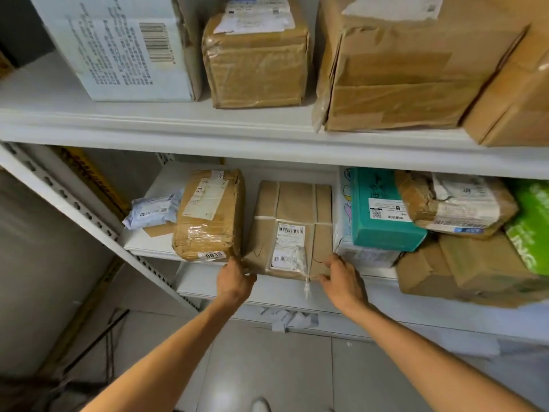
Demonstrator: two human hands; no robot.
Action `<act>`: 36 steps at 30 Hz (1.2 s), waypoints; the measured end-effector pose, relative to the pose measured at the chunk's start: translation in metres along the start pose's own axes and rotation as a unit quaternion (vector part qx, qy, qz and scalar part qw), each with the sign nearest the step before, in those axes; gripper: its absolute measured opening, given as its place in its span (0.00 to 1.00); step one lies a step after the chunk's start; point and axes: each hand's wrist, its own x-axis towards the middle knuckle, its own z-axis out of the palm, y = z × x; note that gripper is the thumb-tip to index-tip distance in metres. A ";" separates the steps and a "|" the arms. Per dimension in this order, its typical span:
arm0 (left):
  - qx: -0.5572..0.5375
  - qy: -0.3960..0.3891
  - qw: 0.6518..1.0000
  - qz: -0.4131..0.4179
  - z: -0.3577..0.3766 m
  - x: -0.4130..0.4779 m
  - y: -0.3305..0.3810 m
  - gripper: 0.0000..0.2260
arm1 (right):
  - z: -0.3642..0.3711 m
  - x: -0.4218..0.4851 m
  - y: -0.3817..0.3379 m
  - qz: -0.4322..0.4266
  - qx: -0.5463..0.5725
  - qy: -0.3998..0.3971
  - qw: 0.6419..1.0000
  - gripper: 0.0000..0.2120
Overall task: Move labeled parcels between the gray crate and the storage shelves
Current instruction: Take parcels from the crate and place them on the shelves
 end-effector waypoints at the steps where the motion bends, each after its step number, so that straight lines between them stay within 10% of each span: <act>1: -0.045 0.007 0.999 -0.020 0.004 0.003 -0.002 0.13 | 0.004 0.000 0.003 0.018 0.016 0.014 1.000 0.13; 13: -0.427 0.003 0.886 -0.180 0.016 0.027 -0.023 0.08 | 0.018 0.021 0.028 0.222 0.294 0.032 0.929 0.15; 24: -0.399 -0.094 0.904 -0.122 0.009 -0.022 -0.065 0.14 | 0.005 0.001 0.049 0.253 0.348 -0.126 0.894 0.23; 36: -0.331 -0.175 0.924 -0.079 -0.002 -0.016 -0.053 0.24 | 0.018 -0.010 0.044 0.186 0.302 -0.087 0.931 0.29</act>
